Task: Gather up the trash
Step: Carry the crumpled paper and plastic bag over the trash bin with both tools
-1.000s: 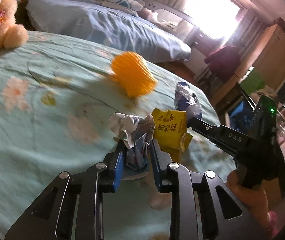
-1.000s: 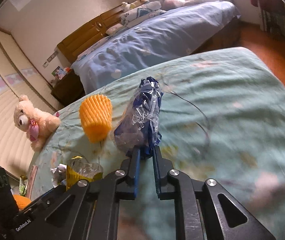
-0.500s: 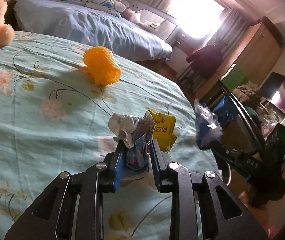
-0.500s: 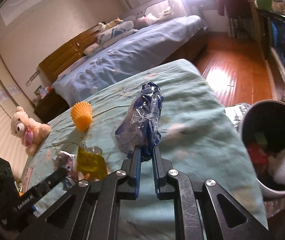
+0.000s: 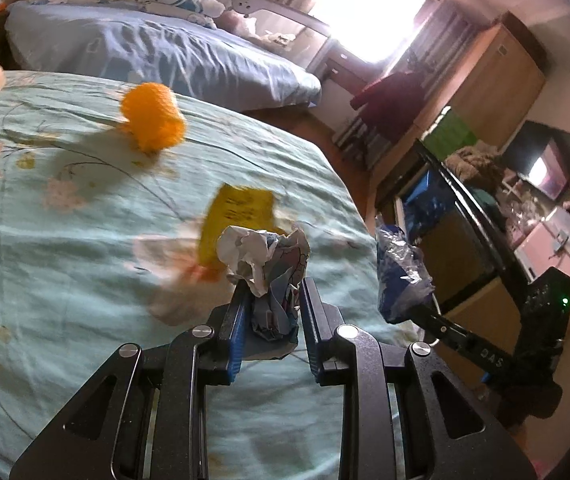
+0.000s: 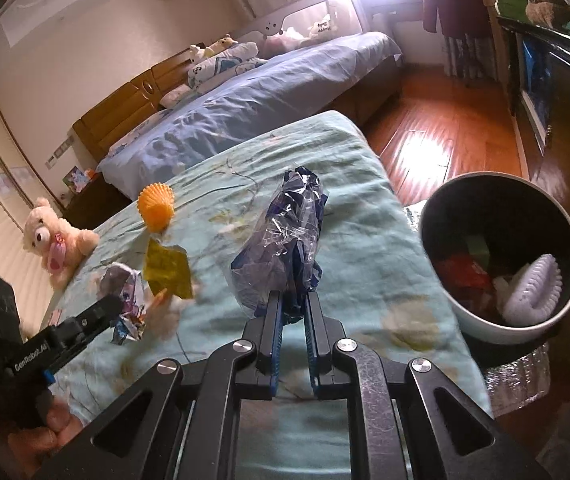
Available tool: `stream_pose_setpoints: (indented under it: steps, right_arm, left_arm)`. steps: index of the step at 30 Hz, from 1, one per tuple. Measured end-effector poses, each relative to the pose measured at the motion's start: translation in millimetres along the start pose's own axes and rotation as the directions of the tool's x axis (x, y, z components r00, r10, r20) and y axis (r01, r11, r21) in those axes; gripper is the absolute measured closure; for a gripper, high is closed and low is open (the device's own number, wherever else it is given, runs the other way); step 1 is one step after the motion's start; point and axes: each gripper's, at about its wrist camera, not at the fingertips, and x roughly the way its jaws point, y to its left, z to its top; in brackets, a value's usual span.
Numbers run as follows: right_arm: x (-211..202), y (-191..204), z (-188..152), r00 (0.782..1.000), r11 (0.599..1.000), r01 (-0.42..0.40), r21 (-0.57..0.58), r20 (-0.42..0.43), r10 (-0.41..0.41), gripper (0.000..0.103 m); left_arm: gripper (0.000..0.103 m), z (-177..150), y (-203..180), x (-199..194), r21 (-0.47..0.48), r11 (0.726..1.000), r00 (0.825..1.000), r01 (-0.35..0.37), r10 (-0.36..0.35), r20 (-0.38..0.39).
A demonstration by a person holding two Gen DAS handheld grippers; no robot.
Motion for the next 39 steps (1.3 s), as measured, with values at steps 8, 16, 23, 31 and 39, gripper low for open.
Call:
stream_pose_setpoints:
  steps: [8,16,23,31,39]
  right_arm:
    - [-18,-34,-5,1.0,1.0,-0.027,-0.012,0.012,0.028,0.093]
    - [-25,-53,-13,0.998,0.998,-0.055,0.001,0.02,0.055,0.093]
    - [-26,-70,-10,0.998,0.999,-0.047,0.027,0.031,0.046,0.092]
    - [-37,-94,-4,0.998,0.998,-0.003,0.067,0.056,-0.001,0.092]
    - [-46,-115,-2,0.997,0.995,0.027,0.101,0.07,-0.034,0.092]
  left_arm:
    - [0.08,-18,-47,24,0.07,0.997,0.998,-0.045,0.048,-0.044]
    - [0.08,-28,-84,41,0.156,0.984,0.993,-0.081,0.094,-0.078]
    - [0.08,-32,-106,54,0.208,0.975,0.99,-0.08,0.102,-0.097]
    - [0.08,-30,-132,73,0.246,0.968,0.99,-0.046,0.078,-0.12]
    - [0.08,-27,-159,88,0.293,0.956,0.989,-0.02,0.061,-0.132]
